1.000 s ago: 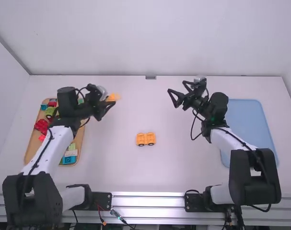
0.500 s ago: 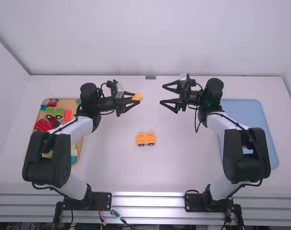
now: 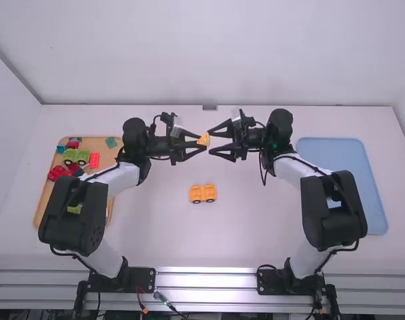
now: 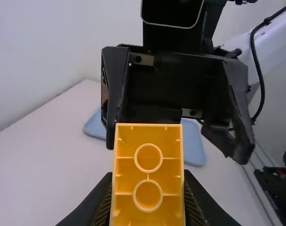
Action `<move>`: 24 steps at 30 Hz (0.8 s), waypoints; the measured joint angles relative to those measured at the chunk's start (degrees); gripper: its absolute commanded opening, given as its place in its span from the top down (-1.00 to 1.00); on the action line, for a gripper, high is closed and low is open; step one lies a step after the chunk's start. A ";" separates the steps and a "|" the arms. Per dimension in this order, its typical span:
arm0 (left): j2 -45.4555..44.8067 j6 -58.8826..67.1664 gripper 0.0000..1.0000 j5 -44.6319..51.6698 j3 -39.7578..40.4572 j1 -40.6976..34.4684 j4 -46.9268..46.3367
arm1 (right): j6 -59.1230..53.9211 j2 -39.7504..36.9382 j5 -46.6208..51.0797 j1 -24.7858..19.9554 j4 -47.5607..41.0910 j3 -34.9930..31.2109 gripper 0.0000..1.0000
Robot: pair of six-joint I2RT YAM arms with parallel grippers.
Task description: Assemble lego blocks to make yellow taxi
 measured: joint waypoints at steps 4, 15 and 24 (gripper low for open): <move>0.00 -0.39 0.96 1.60 0.00 -0.02 0.66 | 1.03 0.00 -0.15 0.17 0.76 0.00 -0.11; 0.00 -0.72 0.96 2.78 0.00 -0.24 2.08 | 2.10 0.02 0.79 0.96 0.74 0.09 0.11; 0.02 -0.68 0.96 4.11 0.00 -0.22 3.04 | 2.32 0.02 1.31 1.49 0.52 0.09 0.35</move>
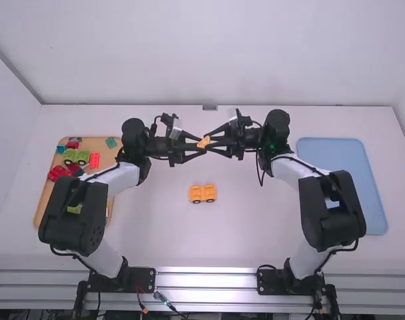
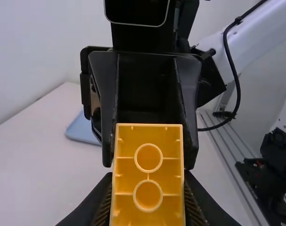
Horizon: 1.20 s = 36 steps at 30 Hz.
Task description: Assemble lego blocks to make yellow taxi
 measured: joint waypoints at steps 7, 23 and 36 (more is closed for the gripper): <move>-0.02 0.15 0.96 -0.39 0.00 -0.02 0.09 | -0.09 -0.02 -0.42 0.02 0.15 0.02 0.05; -0.02 0.15 0.96 -3.89 -0.02 -0.02 3.37 | 0.96 0.00 2.47 0.07 7.96 -0.02 0.00; 0.20 -5.86 0.96 -5.57 -1.09 -0.02 16.17 | 9.84 0.00 2.34 -1.40 16.74 -0.02 0.02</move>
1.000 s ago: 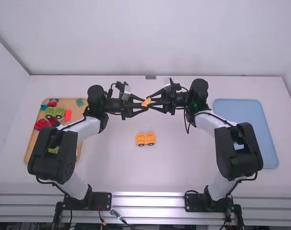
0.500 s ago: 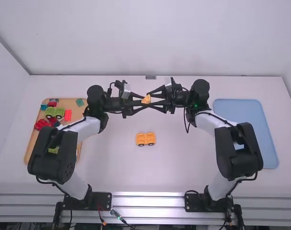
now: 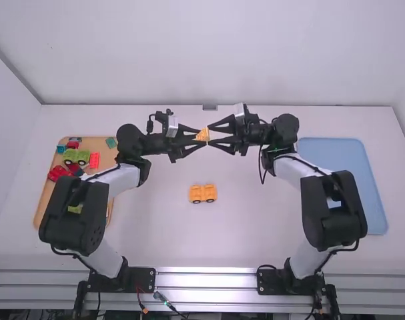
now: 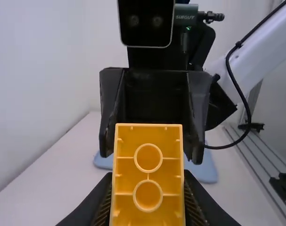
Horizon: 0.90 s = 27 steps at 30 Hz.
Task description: Assemble lego blocks to make yellow taxi
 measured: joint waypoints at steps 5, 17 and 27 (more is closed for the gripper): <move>0.00 -0.94 0.96 0.44 0.00 0.00 0.42 | 3.74 0.00 0.52 0.59 4.76 0.02 0.08; 0.00 -2.36 0.96 0.70 0.00 0.00 1.55 | 5.64 0.00 0.96 1.14 4.04 0.02 0.13; -0.02 -2.40 0.96 0.66 0.00 0.00 1.49 | 4.20 0.00 1.11 1.40 0.74 0.02 0.17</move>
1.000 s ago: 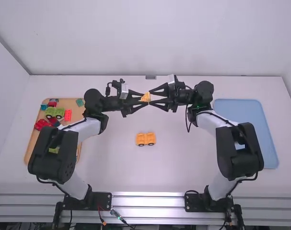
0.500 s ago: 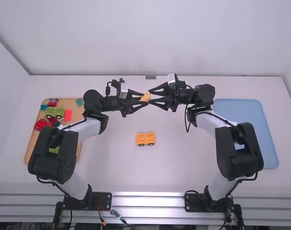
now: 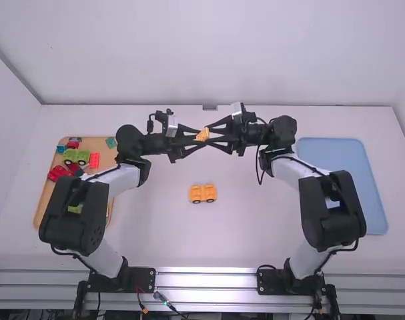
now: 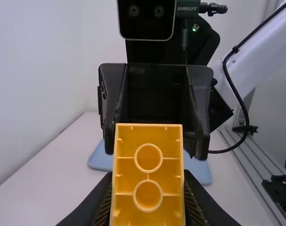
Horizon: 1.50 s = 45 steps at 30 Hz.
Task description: Assemble lego blocks to make yellow taxi
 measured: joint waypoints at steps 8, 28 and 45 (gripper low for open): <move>0.02 0.20 0.97 0.90 0.00 0.00 -0.20 | -2.32 0.00 0.39 0.48 -1.38 0.02 0.52; 0.02 6.25 -0.98 -0.72 0.04 0.02 -14.88 | -3.76 0.00 3.17 -0.50 -6.99 0.02 1.00; 0.07 31.06 -0.98 -27.98 9.86 0.87 -63.23 | -34.16 -2.40 45.70 2.29 -92.15 19.80 1.00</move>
